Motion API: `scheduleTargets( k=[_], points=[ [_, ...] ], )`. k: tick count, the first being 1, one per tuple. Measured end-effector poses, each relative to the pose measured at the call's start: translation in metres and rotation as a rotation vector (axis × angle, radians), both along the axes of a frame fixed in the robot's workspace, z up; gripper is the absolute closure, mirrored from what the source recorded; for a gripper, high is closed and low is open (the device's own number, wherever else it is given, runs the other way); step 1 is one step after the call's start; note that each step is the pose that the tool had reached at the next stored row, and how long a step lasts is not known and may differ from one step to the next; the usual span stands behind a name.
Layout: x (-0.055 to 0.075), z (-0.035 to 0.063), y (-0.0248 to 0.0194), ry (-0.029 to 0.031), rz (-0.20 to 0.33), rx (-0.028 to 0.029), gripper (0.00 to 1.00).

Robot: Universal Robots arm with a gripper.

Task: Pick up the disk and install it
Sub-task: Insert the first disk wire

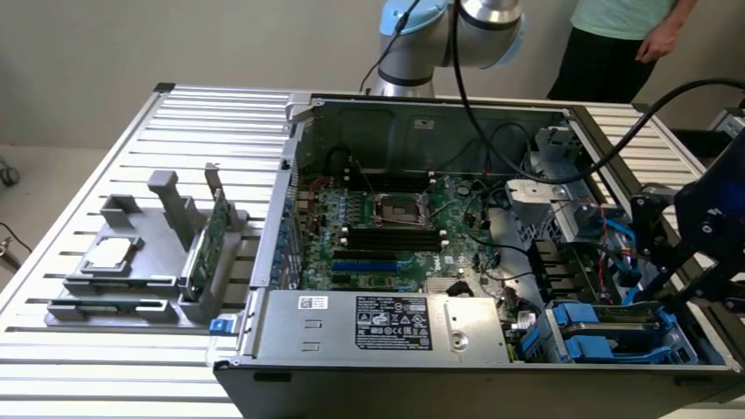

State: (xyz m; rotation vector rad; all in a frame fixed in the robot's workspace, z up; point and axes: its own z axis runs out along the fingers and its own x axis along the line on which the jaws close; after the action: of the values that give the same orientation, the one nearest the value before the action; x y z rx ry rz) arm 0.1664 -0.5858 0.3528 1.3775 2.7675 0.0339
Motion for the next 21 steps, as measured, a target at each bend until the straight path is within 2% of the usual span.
scheduleTargets(
  k=[7, 13, 15, 16, 18, 21],
  points=[
    [0.0000, -0.0035, -0.0002, 0.0016, -0.086, 0.0018, 0.73],
    [0.0000, -0.0066, -0.0014, 0.0110, -0.112, 0.0084, 0.73],
    [0.0000, -0.0073, -0.0018, 0.0156, -0.115, 0.0152, 0.73],
    [0.0000, -0.0075, -0.0019, 0.0179, -0.115, 0.0203, 0.73],
    [0.0000, -0.0077, -0.0020, 0.0221, -0.117, 0.0331, 0.73],
    [0.0007, -0.0082, -0.0021, 0.0243, -0.120, 0.0536, 0.73]
  ],
)
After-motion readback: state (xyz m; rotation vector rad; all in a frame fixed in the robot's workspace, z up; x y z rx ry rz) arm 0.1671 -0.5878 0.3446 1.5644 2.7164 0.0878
